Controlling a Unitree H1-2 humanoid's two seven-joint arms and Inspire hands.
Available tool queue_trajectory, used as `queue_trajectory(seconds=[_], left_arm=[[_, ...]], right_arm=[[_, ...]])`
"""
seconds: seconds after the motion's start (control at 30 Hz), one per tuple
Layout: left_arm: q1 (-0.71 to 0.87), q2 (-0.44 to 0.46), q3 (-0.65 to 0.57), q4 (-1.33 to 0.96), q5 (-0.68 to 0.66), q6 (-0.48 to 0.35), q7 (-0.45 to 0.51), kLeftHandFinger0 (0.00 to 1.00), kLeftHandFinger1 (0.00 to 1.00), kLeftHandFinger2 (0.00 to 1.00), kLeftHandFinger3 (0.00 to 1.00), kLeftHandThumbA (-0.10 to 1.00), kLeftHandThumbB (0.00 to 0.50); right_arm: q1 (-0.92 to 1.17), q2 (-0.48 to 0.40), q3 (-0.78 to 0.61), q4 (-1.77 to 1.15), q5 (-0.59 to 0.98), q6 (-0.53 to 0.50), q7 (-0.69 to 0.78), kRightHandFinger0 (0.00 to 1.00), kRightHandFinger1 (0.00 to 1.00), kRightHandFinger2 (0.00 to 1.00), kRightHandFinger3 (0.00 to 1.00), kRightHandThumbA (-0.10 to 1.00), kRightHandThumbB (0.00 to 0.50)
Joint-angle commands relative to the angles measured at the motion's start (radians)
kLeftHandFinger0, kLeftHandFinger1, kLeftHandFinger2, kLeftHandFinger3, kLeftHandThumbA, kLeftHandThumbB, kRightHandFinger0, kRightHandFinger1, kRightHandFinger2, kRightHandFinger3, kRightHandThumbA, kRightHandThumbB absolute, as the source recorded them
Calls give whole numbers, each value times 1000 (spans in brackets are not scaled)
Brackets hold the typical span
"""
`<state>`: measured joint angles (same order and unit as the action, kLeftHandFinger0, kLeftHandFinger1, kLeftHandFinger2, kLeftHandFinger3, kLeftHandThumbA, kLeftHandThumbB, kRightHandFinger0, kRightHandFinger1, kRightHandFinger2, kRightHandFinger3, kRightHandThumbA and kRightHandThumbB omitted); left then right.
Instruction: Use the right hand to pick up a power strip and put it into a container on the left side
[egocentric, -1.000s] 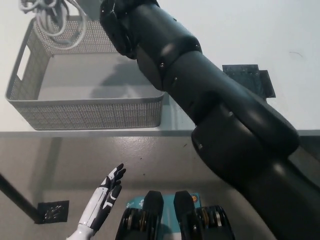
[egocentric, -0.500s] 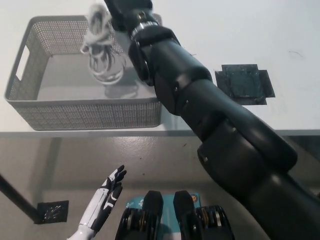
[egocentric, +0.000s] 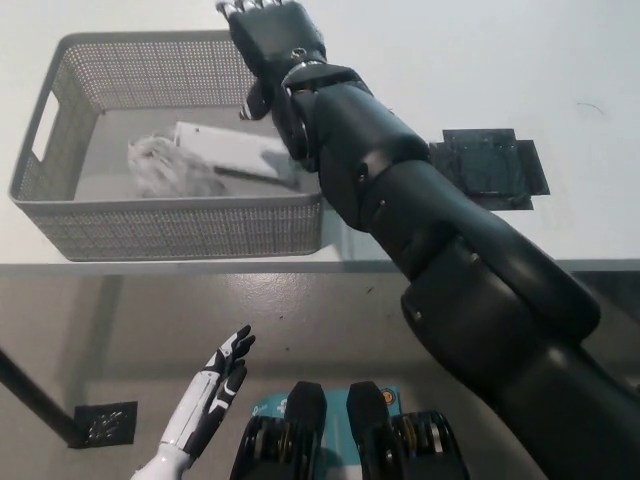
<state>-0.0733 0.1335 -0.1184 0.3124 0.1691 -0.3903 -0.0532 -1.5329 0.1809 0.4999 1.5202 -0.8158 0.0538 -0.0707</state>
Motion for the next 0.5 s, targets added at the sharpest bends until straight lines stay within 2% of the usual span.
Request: queue_trajectory(seconds=[0.0, 0.03, 0.1, 0.13, 0.2, 0.23, 0.3, 0.33, 0.37, 0.4, 0.47], left_arm=[[-61, 28, -17, -36, 34, -9, -22, 1000, 1000, 1000, 1000, 1000, 123], [-62, 29, -17, -35, 32, -10, -24, 1000, 1000, 1000, 1000, 1000, 121], [-55, 28, -19, -36, 32, -11, -25, 1000, 1000, 1000, 1000, 1000, 120], [-55, 27, -20, -34, 32, -12, -25, 1000, 1000, 1000, 1000, 1000, 118], [-48, 26, -20, -37, 32, -7, -25, 1000, 1000, 1000, 1000, 1000, 125], [-45, 26, -21, -38, 35, -6, -25, 1000, 1000, 1000, 1000, 1000, 124], [-42, 25, -22, -38, 38, -5, -23, 1000, 1000, 1000, 1000, 1000, 120], [-42, 25, -22, -38, 38, -6, -23, 1000, 1000, 1000, 1000, 1000, 119], [-44, 26, -23, -33, 38, -11, -24, 1000, 1000, 1000, 1000, 1000, 111], [-47, 26, -23, -31, 37, -12, -24, 1000, 1000, 1000, 1000, 1000, 110], [-48, 27, -24, -29, 40, -12, -24, 1000, 1000, 1000, 1000, 1000, 108]], right_arm=[[-345, -78, -44, -86, 151, -117, 881, 1000, 1000, 1000, 1000, 937, 500], [-351, -90, -79, -98, 191, -94, 905, 1000, 1000, 1000, 1000, 879, 500], [-356, -123, -143, -141, 272, -62, 932, 1000, 1000, 1000, 1000, 872, 500], [-361, -171, -234, -219, 389, 18, 960, 1000, 1000, 1000, 1000, 855, 500], [-338, -205, -319, -378, 489, 166, 891, 1000, 1000, 1000, 1000, 797, 500], [-331, -230, -359, -454, 544, 187, 887, 1000, 1000, 1000, 1000, 950, 495], [-289, -253, -447, -631, 624, 199, 755, 1000, 1000, 1000, 1000, 1000, 420], [-274, -261, -467, -692, 632, 187, 703, 1000, 1000, 1000, 1000, 1000, 423], [-259, -279, -505, -788, 661, 130, 630, 1000, 1000, 1000, 1000, 1000, 374], [-258, -291, -534, -830, 684, 91, 595, 1000, 1000, 1000, 1000, 1000, 374], [-272, -309, -610, -872, 727, 87, 529, 1000, 1000, 1000, 1000, 1000, 391]])
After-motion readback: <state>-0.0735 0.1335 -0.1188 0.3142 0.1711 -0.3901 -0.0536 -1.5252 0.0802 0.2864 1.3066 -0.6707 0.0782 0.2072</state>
